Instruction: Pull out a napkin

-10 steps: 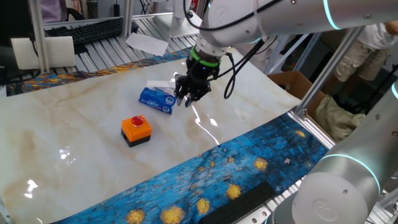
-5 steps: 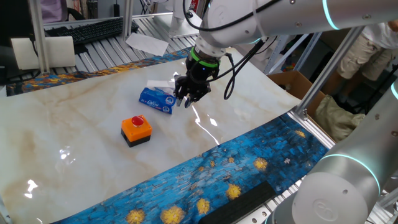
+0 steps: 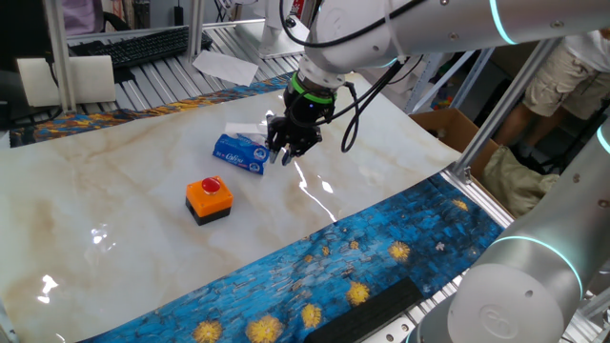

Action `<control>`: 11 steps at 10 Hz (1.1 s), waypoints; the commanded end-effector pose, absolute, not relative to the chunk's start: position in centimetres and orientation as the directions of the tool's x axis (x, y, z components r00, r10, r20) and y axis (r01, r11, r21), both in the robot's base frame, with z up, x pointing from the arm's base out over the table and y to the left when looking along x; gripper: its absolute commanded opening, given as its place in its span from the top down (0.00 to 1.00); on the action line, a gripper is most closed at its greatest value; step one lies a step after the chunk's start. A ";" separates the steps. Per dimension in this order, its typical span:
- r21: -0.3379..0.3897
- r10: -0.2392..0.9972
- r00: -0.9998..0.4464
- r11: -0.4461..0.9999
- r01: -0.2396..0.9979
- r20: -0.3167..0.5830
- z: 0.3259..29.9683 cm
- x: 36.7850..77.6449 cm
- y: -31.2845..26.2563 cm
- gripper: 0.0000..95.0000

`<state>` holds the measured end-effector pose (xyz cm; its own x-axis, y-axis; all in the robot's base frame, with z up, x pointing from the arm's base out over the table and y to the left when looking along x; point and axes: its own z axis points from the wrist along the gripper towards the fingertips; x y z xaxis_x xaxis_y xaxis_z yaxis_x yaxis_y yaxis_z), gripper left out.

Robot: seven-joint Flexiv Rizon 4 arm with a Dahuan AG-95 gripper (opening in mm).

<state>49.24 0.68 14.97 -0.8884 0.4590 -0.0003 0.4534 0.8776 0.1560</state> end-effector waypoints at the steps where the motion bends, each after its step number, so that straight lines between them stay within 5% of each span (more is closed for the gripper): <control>1: 0.158 0.459 -0.889 0.877 0.453 0.002 14.8 49.3 0.8 0.80; 11: 0.160 0.453 -0.892 0.880 0.447 0.002 12.7 49.8 1.3 0.80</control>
